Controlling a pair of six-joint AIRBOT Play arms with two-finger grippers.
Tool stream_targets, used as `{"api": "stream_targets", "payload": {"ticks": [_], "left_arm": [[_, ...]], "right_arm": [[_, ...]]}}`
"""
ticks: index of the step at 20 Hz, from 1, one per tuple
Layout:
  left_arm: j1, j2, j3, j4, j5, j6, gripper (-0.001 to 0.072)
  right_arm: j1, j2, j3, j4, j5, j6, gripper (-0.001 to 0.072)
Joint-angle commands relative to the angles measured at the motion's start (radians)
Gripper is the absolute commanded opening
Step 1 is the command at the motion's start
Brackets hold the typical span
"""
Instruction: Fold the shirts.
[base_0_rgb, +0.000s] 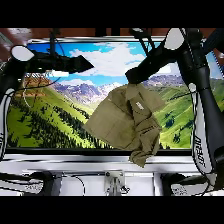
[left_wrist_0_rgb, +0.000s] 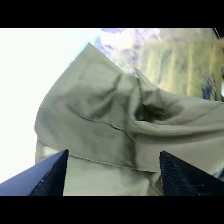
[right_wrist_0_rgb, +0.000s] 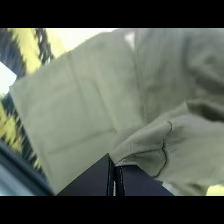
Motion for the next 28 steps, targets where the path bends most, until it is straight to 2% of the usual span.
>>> {"api": "stream_targets", "payload": {"ticks": [1,2,4,6,8,11,14,24,25,27,28], "left_arm": [[0.112,0.05,0.001,0.0,-0.013,-0.003,0.0629],[0.141,0.059,0.001,0.0,-0.046,-0.038,0.0583],[0.176,0.046,-0.001,0.055,-0.247,-0.132,0.0596],[0.155,0.028,-0.036,0.268,-0.458,-0.212,0.0661],[0.114,0.028,-0.15,0.42,-0.517,-0.229,0.066],[0.08,0.028,-0.41,0.372,-0.443,-0.234,0.0661],[0.056,0.027,-0.599,0.306,-0.274,-0.208,0.0662],[-0.047,-0.055,-0.647,0.294,-0.074,-0.208,0.0653],[-0.047,-0.064,-0.647,0.293,-0.057,-0.224,0.0626],[-0.05,-0.089,-0.646,0.262,-0.041,-0.242,0.0452],[-0.052,-0.1,-0.646,0.231,-0.041,-0.234,0.0287]], "right_arm": [[0.02,0.012,0.048,-0.068,-0.164,0.03,0.008],[0.009,0.024,0.054,-0.123,-0.173,0.048,0.0081],[-0.026,0.039,0.054,-0.272,-0.118,0.085,0.0081],[-0.074,0.039,0.045,-0.33,-0.043,0.087,0.0081],[-0.121,0.039,0.024,-0.294,-0.006,0.087,0.0081],[-0.153,0.036,-0.004,-0.275,0.0,0.087,0.0081],[-0.152,0.032,-0.004,-0.273,-0.006,0.086,0.0081],[-0.152,0.032,-0.004,-0.267,-0.012,0.087,0.0081],[-0.152,0.032,-0.004,-0.267,-0.011,0.087,0.0081],[-0.152,0.032,-0.004,-0.267,-0.011,0.089,0.0081],[-0.152,0.032,-0.004,-0.267,-0.014,0.094,0.0081]]}}
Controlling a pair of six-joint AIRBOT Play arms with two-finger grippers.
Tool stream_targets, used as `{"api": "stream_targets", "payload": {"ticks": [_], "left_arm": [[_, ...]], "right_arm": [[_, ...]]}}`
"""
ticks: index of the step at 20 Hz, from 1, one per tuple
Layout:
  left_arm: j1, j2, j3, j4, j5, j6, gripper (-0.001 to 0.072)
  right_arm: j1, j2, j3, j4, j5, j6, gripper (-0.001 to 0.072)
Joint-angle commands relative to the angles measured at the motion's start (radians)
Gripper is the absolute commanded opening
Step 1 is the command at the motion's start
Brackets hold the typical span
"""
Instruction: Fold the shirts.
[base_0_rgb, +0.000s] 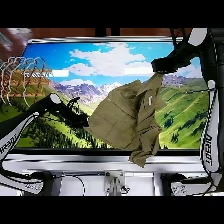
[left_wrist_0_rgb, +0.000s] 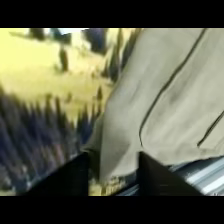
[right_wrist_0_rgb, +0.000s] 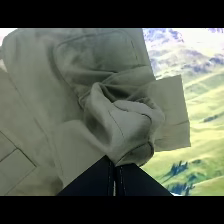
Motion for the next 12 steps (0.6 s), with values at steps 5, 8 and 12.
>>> {"api": "stream_targets", "payload": {"ticks": [5,8,12], "left_arm": [[-0.025,0.039,-0.019,-0.098,-0.123,0.15,0.0058],[-0.055,0.168,-0.117,-0.093,-0.169,0.154,0.0058],[-0.143,0.27,-0.29,-0.192,-0.157,0.221,0.0058]], "right_arm": [[0.0,-0.016,0.0,0.03,-0.357,0.106,0.0081],[0.008,-0.077,0.0,0.26,-0.629,0.129,0.0081],[0.068,-0.199,0.0,0.493,-0.719,0.118,0.0081]]}}
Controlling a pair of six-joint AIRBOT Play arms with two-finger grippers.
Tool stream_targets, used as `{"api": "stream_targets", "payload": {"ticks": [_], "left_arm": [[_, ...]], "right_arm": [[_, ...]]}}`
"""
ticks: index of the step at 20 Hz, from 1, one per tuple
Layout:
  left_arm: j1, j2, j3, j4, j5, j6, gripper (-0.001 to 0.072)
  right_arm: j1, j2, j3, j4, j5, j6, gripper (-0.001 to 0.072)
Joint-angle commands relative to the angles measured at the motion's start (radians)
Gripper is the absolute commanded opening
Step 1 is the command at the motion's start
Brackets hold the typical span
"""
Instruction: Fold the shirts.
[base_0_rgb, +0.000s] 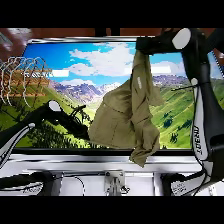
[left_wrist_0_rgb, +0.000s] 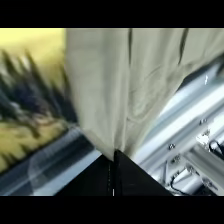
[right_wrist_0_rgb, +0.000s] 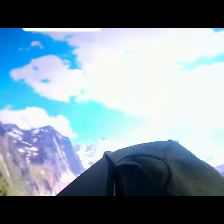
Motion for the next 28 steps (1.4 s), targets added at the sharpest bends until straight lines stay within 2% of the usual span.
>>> {"api": "stream_targets", "payload": {"ticks": [1,3,4,5,6,7,8,10,13,15,16,19,21,25,28], "left_arm": [[-0.072,0.061,-0.116,-0.161,0.016,0.082,0.0058],[-0.106,0.054,-0.115,-0.246,0.061,0.087,0.0069],[-0.108,0.054,-0.108,-0.262,0.061,0.086,0.0236],[-0.099,0.055,-0.095,-0.262,0.04,0.082,0.0501],[-0.078,0.055,-0.08,-0.262,0.017,0.08,0.0541],[-0.045,0.06,-0.064,-0.261,0.006,0.071,0.0541],[0.003,0.073,-0.041,-0.262,0.006,0.06,0.054],[0.119,0.102,0.038,-0.261,0.007,0.053,0.054],[0.251,0.094,0.253,-0.213,0.064,0.044,0.054],[0.242,0.031,0.414,-0.114,0.147,0.019,0.0541],[0.224,-0.026,0.492,-0.083,0.159,0.002,0.0544],[0.153,-0.264,0.73,-0.077,0.157,-0.038,0.0605],[0.124,-0.421,0.883,-0.075,0.148,-0.045,0.0605],[0.122,-0.658,1.152,-0.006,0.045,-0.045,0.0604],[0.117,-0.747,1.222,0.005,0.021,-0.044,0.0603]], "right_arm": [[0.049,-0.095,0.0,0.242,-0.104,-0.017,0.0081],[0.061,-0.116,0.0,0.299,-0.032,-0.078,0.0081],[0.06,-0.115,0.001,0.288,0.014,-0.082,0.0081],[0.051,-0.111,0.001,0.263,0.071,-0.08,0.0097],[0.039,-0.108,0.001,0.244,0.134,-0.079,0.0236],[0.02,-0.103,0.001,0.237,0.211,-0.08,0.0481],[-0.005,-0.096,0.003,0.232,0.296,-0.081,0.0531],[-0.065,-0.063,0.003,0.163,0.446,-0.08,0.0531],[-0.172,-0.009,0.003,-0.069,0.632,-0.052,0.0531],[-0.25,-0.01,-0.018,-0.062,0.753,-0.048,0.0536],[-0.279,-0.006,-0.055,-0.026,0.783,-0.044,0.0582],[-0.289,0.008,-0.222,0.02,0.773,-0.027,0.0582],[-0.257,0.008,-0.312,0.021,0.739,-0.04,0.0582],[-0.23,0.007,-0.39,0.004,0.603,-0.023,0.0582],[-0.23,0.007,-0.405,-0.01,0.563,0.001,0.0582]]}}
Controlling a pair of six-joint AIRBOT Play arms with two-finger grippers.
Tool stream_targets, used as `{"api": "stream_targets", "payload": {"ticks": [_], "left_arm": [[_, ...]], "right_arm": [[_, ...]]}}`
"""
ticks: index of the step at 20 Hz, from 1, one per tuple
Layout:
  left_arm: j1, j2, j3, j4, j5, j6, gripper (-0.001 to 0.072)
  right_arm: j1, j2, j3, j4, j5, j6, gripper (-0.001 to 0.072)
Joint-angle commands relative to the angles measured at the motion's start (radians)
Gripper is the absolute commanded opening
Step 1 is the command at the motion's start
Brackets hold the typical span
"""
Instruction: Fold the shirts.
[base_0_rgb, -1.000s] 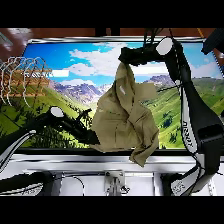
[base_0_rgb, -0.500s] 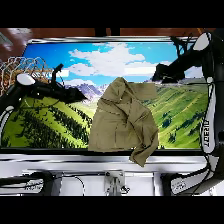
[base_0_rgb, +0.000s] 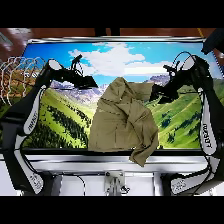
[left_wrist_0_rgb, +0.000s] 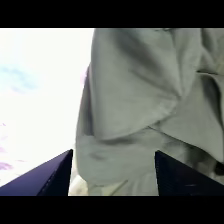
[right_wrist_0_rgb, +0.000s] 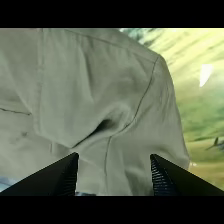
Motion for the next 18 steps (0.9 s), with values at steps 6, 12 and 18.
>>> {"api": "stream_targets", "payload": {"ticks": [6,12,18], "left_arm": [[-0.046,-0.142,0.1,0.02,-0.017,0.053,0.0585],[-0.063,-0.145,0.092,0.05,-0.064,0.048,0.0391],[-0.016,-0.145,0.081,0.169,-0.304,-0.057,0.0415]], "right_arm": [[0.004,0.0,-0.071,-0.053,-0.038,0.047,0.0582],[0.068,0.001,-0.122,-0.141,-0.021,0.048,0.0582],[0.078,0.0,-0.122,-0.171,-0.036,0.046,0.0582]]}}
